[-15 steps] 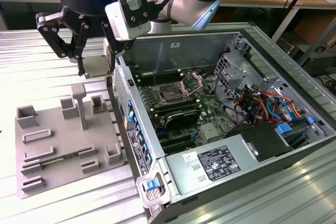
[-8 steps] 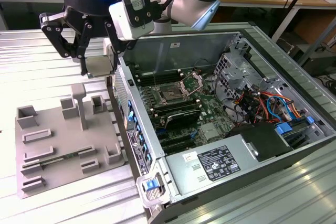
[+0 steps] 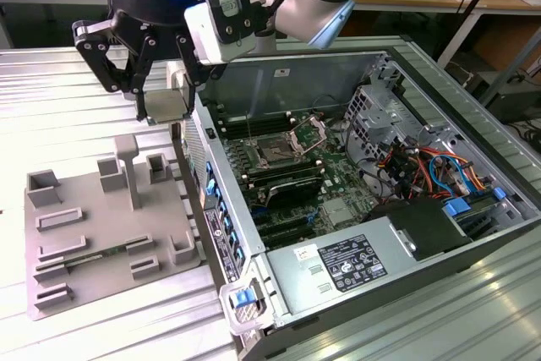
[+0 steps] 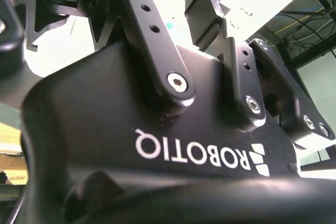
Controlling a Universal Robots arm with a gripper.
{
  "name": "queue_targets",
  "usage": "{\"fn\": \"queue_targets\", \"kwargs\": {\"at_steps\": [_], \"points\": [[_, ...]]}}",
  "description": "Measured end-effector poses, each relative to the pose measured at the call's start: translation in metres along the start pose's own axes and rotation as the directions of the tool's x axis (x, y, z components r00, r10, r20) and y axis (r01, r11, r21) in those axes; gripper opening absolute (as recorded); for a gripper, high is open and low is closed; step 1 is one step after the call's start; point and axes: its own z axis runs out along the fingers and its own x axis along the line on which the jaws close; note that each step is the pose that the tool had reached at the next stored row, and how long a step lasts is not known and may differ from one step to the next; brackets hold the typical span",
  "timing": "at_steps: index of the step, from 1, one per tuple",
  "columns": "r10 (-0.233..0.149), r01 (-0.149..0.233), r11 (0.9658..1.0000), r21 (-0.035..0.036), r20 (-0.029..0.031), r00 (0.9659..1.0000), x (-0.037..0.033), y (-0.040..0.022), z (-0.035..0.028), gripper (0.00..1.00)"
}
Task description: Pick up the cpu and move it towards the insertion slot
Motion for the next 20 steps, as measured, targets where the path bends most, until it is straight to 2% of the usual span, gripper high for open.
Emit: {"fn": "queue_targets", "kwargs": {"at_steps": [20], "points": [[0.0,0.0,1.0,0.0,0.0,1.0,-0.0131,-0.0008,0.0,0.55]]}}
